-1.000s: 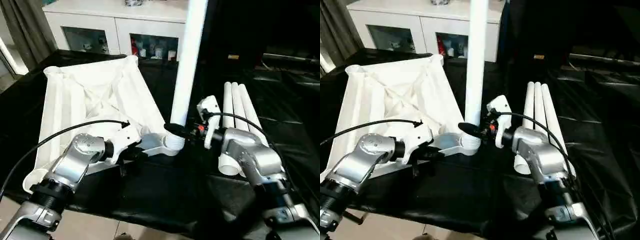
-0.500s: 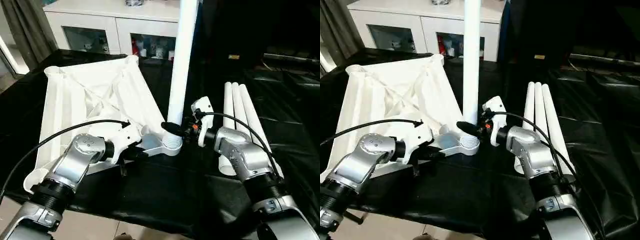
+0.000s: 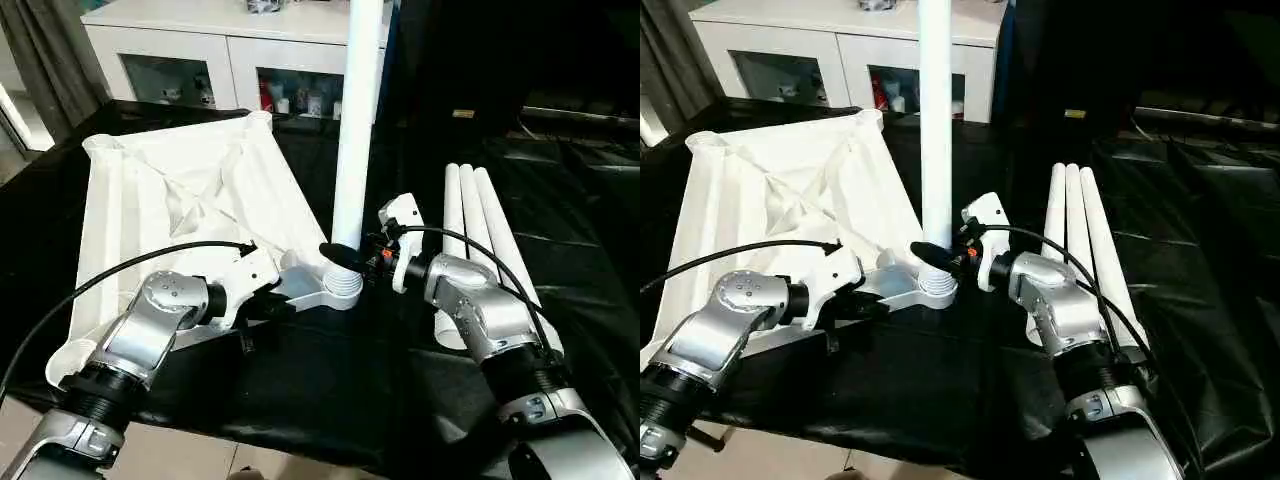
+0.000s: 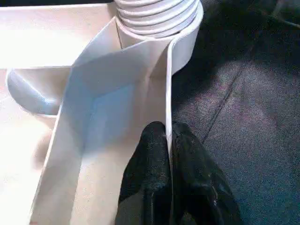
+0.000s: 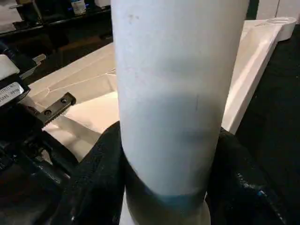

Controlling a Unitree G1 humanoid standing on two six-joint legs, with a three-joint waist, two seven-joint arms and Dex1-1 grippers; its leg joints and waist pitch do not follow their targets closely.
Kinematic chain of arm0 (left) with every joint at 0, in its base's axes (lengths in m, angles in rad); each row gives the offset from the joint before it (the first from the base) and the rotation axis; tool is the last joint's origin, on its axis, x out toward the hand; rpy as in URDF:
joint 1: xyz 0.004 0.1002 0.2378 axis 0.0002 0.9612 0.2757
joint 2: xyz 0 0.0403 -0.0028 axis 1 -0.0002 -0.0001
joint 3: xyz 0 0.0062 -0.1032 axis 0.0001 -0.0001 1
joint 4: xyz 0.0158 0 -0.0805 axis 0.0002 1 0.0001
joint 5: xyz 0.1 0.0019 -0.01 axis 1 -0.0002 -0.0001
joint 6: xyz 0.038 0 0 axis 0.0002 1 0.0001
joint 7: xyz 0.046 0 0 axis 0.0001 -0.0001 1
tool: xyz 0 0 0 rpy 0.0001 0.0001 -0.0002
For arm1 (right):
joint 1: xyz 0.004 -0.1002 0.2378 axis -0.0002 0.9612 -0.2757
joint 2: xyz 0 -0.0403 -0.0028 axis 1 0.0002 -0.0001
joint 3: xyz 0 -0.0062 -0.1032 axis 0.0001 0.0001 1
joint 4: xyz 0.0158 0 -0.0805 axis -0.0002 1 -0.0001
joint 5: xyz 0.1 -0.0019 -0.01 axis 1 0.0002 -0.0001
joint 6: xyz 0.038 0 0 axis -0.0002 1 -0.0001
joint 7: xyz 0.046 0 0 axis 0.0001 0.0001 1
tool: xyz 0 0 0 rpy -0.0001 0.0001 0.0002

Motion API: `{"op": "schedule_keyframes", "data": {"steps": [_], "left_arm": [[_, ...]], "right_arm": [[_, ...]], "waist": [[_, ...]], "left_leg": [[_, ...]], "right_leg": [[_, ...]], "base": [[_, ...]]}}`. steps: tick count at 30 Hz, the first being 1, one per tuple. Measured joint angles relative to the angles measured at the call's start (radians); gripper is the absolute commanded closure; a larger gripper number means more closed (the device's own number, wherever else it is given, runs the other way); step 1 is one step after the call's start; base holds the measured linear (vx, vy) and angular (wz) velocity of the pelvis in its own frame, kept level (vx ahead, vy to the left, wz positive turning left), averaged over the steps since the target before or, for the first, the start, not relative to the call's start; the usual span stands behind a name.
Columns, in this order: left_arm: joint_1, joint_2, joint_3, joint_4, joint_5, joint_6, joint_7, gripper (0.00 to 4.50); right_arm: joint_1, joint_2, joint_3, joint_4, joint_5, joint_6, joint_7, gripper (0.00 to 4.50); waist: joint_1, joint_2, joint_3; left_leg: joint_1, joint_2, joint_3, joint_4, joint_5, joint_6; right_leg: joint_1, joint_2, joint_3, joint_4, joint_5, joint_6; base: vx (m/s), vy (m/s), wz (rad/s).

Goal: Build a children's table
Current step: Insert table leg to table base

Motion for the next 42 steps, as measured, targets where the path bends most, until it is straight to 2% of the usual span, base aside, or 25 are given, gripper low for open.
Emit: {"op": "schedule_keyframes", "data": {"steps": [27,42], "left_arm": [[0.022,-0.04,0.055,0.003,-0.021,-0.001,0.014,4.5],[0.047,-0.027,0.07,-0.016,-0.035,-0.007,0.021,4.5]], "right_arm": [[0.0,0.016,-0.023,0.009,-0.012,-0.011,-0.025,2.62],[0.0,0.027,-0.027,0.011,-0.015,-0.012,-0.031,2.62]], "waist": [[-0.003,0.002,0.0],[-0.014,0.002,0.0]], "left_leg": [[0.0,0.0,0.0,0.0,0.0,0.0],[0.0,0.0,0.0,0.0,0.0,0.0]], "right_leg": [[0.0,0.0,0.0,0.0,0.001,-0.003],[0.0,0.0,0.0,0.0,0.001,-0.002]], "base": [[0.0,0.0,0.0],[0.0,0.0,0.0]]}}
